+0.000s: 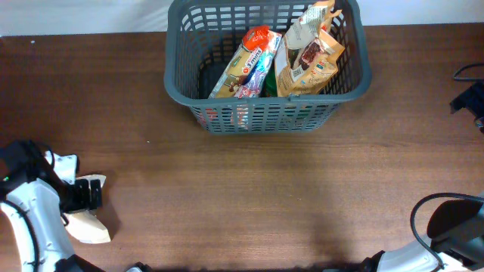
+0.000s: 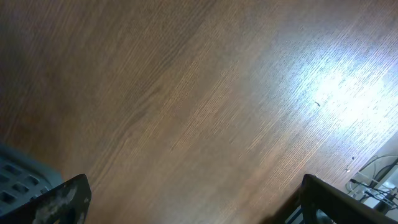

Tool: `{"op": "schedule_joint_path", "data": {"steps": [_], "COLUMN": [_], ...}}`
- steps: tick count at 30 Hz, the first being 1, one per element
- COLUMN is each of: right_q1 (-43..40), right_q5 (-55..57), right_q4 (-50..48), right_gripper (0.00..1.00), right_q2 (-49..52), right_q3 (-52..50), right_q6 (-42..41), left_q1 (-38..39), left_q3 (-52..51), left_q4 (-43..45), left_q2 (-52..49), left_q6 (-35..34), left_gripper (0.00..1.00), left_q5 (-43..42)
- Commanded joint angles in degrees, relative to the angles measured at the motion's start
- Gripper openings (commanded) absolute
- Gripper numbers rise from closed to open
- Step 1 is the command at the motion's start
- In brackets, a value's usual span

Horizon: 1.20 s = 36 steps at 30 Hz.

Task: Pack container
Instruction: 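Lower the left gripper onto the clear plastic bag and grasp it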

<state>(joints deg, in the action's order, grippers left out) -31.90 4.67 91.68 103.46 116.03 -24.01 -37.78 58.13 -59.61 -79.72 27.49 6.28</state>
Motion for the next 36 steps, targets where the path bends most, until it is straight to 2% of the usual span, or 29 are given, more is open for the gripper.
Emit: {"op": "schedule_joint_path", "data": {"steps": [1, 5, 9, 17, 20, 26, 36], "right_q1": [-0.33, -0.33, -0.33, -0.33, -0.33, -0.33, -0.33], "right_q5": [0.11, 0.11, 0.11, 0.11, 0.11, 0.11, 0.11], "right_q4": [-0.02, -0.02, -0.02, -0.02, -0.02, -0.02, -0.02], "right_gripper": [0.99, 0.99, 0.99, 0.99, 0.99, 0.99, 0.99], "right_q2": [-0.85, -0.85, -0.85, -0.85, -0.85, -0.85, -0.85], "right_q3": [-0.11, -0.11, -0.11, -0.11, -0.11, -0.11, -0.11], "right_q6": [-0.48, -0.48, -0.48, -0.48, -0.48, -0.48, -0.48], "left_q1": [0.22, 0.22, 0.22, 0.22, 0.22, -2.03, -2.8], "left_q3": [-3.78, -6.58, -9.29, -11.26, -11.26, -11.28, -11.28], "left_q4": [3.54, 7.48, 11.56, 18.16, 18.8, 18.71, 19.98], "left_q2": [-0.42, -0.42, -0.42, -0.42, -0.46, -2.86, -6.45], "left_q6": [9.4, 9.03, 4.39, -11.21, -11.87, -13.9, -15.45], "left_gripper": [0.99, 0.99, 0.99, 0.99, 0.99, 0.99, 0.99], "left_q5": [5.31, 5.35, 5.35, 5.33, 4.04, -4.0, -3.52]}}
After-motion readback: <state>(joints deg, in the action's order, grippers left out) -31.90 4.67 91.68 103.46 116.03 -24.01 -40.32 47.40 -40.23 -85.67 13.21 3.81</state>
